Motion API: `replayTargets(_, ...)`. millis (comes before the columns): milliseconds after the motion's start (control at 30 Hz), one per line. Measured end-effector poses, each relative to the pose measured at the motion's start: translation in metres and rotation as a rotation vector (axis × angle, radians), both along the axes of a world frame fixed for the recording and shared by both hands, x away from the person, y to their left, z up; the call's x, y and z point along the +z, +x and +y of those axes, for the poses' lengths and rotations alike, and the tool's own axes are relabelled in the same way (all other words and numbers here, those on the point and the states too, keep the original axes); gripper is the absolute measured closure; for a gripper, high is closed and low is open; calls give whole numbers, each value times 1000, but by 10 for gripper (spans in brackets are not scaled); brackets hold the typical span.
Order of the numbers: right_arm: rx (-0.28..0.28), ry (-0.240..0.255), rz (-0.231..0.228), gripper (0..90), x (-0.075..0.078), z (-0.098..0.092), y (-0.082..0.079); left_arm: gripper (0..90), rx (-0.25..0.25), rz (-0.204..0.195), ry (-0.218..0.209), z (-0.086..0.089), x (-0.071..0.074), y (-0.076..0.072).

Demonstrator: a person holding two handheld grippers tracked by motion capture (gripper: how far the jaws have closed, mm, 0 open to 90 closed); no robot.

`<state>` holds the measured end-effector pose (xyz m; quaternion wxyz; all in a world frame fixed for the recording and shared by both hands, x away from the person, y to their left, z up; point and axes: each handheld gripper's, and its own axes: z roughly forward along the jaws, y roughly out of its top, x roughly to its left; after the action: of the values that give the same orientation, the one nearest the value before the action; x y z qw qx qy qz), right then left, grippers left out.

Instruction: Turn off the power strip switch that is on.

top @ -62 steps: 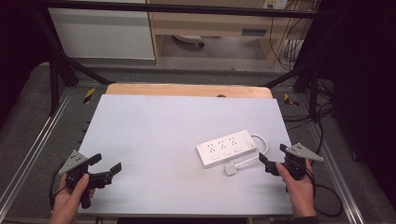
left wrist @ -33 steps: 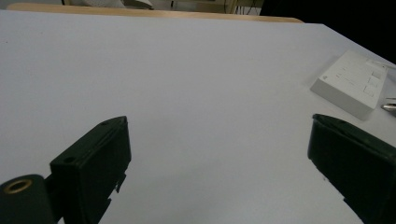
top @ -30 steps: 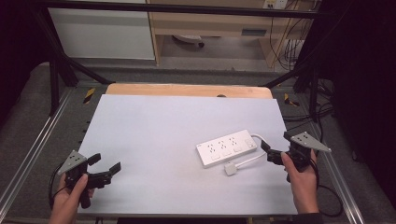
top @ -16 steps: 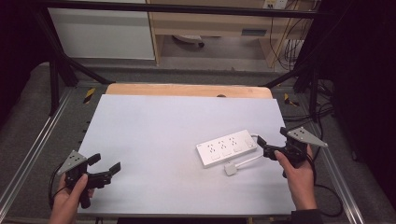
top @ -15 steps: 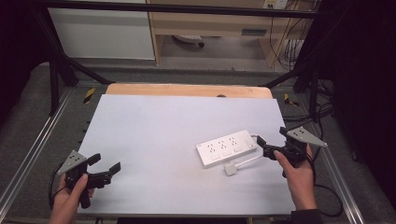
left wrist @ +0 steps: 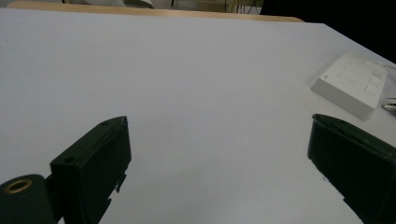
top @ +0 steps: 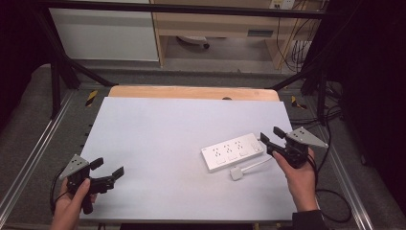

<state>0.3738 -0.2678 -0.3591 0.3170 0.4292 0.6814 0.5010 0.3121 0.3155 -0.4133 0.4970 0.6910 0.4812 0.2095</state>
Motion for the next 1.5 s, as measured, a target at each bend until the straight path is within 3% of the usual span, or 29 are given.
replayTargets(333,40,-38,-1,716,-3,11,4,59,0,3,-3,0,0,0)
replayTargets(600,71,-62,-10,838,-4,18,5,59,-1,0,-2,1,0,0)
replayTargets(933,76,-63,5,900,-11,22,8,59,3,1,-5,1,0,0)
replayTargets(1500,90,-90,44,900,-23,31,14,59,5,-5,-6,1,1,0)
